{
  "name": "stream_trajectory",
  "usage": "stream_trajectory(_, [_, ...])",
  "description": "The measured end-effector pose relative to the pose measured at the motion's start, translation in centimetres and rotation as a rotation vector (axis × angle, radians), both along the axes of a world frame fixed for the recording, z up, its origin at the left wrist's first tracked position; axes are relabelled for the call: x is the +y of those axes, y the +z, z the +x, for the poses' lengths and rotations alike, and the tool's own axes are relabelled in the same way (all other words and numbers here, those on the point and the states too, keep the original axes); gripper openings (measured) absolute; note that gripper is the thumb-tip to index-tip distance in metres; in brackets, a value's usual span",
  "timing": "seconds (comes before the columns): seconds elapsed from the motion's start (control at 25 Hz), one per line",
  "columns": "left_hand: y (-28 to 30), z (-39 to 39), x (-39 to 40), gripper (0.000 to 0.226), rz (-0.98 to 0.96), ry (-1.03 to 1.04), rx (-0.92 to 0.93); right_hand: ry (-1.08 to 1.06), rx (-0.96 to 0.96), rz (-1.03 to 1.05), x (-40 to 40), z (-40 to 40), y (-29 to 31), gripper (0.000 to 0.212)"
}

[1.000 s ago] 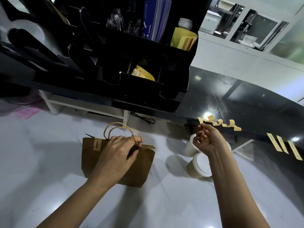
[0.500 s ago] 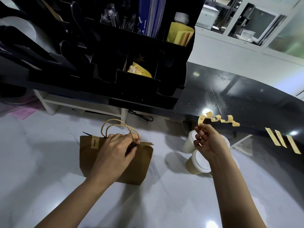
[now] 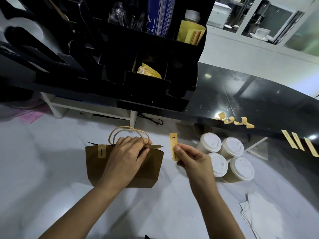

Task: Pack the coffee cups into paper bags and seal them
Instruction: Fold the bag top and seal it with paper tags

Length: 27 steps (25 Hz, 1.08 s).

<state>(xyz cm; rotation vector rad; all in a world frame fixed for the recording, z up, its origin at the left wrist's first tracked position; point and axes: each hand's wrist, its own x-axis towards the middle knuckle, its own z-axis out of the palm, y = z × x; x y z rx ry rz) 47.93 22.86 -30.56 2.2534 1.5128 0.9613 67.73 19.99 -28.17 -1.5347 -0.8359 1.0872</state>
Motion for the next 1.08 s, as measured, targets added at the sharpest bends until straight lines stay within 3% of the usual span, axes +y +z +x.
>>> stream_trajectory(0.12, [0.2, 0.1, 0.2, 0.019, -0.045, 0.004, 0.038, 0.014, 0.062, 0.067, -0.8, -2.4, -0.3, 0.005])
stream_trajectory(0.24, [0.2, 0.0, 0.3, 0.023, -0.08, 0.005, 0.049, 0.003, 0.121, 0.072, -1.3, -4.0, -1.0, 0.015])
stream_trajectory(0.72, [0.1, 0.2, -0.1, 0.015, -0.086, 0.033, 0.033, -0.053, -0.044, 0.072, -0.9, -5.7, -2.2, 0.013])
stream_trajectory(1.08, [-0.3, 0.3, 0.1, 0.017, -0.106, 0.052, 0.016, -0.055, -0.037, -0.024, -0.6, -6.4, -2.3, 0.013])
